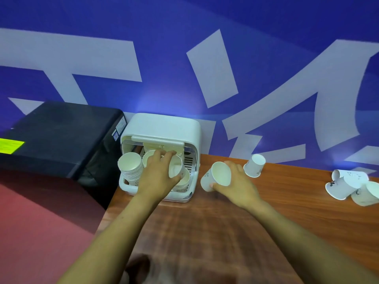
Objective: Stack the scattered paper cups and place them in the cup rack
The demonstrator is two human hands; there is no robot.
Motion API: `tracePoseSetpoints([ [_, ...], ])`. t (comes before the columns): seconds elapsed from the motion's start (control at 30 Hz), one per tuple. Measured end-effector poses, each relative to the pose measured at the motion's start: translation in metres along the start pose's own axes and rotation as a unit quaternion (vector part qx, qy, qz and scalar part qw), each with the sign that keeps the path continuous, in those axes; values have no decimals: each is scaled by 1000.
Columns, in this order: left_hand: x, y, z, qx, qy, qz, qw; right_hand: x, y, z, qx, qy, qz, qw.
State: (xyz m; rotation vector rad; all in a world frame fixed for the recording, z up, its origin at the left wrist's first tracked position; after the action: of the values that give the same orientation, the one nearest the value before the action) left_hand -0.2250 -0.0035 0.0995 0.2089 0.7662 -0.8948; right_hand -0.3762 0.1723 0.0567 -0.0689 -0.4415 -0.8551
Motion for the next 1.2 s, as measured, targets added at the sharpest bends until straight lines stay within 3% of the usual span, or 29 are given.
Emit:
tracePoseSetpoints([
  [0.23, 12, -10, -34, 41, -31, -14, 999, -9, -3, 3, -1, 4, -14, 1000],
  [0.4, 39, -7, -77, 176, -74, 24, 981, -16, -5, 1, 10, 14, -24, 1000],
  [0.47, 44, -5, -82, 194, -79, 36, 977, -16, -5, -1, 17, 18, -24, 999],
  [0.63, 43, -7, -60, 156, -50, 29, 986, 3, -6, -2, 20, 18, 1, 1000],
  [0.93, 41, 11, -16, 106, -7, 18, 994, 99, -19, -6, -55, -17, 108, 993],
  [1.2, 47, 19, -2, 123, -13, 35, 992, 108, -22, -46, -7, 32, 92, 995],
])
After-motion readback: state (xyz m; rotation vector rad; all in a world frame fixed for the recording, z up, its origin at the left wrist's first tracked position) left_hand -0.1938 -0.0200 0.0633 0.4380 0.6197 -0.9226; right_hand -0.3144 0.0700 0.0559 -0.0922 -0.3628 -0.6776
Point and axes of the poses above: each hand's wrist, its own y-axis away from the middle knuckle, its own z-axis out of the back of the hand, x = y × z, the point moved 9 cm from there along -y, towards the middle knuckle, and after that the axes turned 13 degrees about y, right-handed, at the moved point
